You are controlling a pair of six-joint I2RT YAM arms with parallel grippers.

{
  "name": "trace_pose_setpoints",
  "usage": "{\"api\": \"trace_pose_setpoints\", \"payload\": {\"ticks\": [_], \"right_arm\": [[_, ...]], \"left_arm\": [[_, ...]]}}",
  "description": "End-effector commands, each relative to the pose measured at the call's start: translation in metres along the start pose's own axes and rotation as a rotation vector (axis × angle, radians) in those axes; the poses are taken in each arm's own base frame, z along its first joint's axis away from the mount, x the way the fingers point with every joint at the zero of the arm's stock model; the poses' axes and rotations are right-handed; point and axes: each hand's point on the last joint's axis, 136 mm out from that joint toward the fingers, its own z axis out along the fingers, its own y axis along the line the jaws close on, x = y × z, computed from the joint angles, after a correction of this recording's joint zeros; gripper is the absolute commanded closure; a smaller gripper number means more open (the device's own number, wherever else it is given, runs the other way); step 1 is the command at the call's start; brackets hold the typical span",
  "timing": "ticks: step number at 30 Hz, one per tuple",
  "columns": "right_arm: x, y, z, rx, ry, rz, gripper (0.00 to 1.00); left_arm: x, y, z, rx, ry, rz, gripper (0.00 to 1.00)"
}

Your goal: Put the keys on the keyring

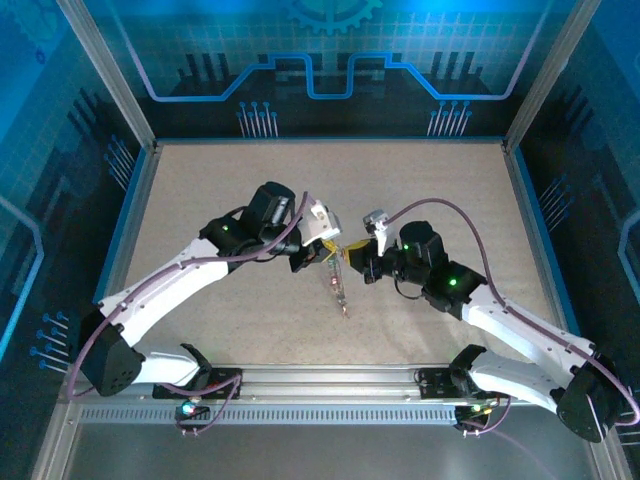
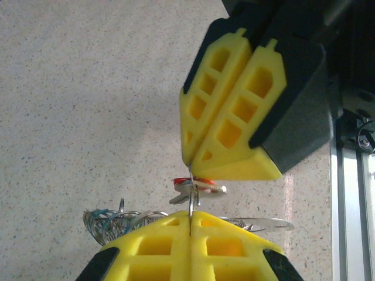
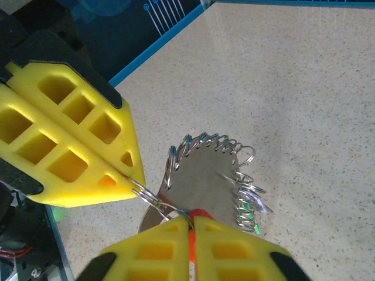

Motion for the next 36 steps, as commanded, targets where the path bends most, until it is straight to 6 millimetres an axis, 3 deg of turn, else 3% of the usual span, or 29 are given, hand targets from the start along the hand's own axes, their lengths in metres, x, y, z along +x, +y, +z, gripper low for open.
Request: {"api": "trace_pose_setpoints", "payload": {"ticks": [1,10,20,23,27,36], "right_arm": [[0.002,0.006,-0.004,-0.023,-0.006,-0.031,0.80],[-0.009,-0.001,-0.024,0.029,-0.070,-0.178,0.69],[0.001,0.046,-0.040,-0.211,-0.162,-0.742,0.70],[0.002,0.049,-0.037,-0.241,-0.125,-0.778,0.69],[-0.004,0.049,-0.032,-0.240,-0.130,-0.785,0.75],[-0.009,0.052,-0.029,-0.257,-0.172,-0.780,0.74]], "left_arm": [[-0.025,-0.009,-0.013,0.017,-0.144,0.059,1.00],[-0.028,-0.013,-0.019,0.052,-0.257,0.078,1.00],[-0.022,-0.032,-0.025,0.160,-0.298,0.160,1.00],[-0.023,-0.036,-0.027,0.172,-0.313,0.181,1.00],[-0.027,-0.041,-0.027,0.202,-0.355,0.198,1.00],[-0.028,-0.043,-0.027,0.206,-0.406,0.214,1.00]]}}
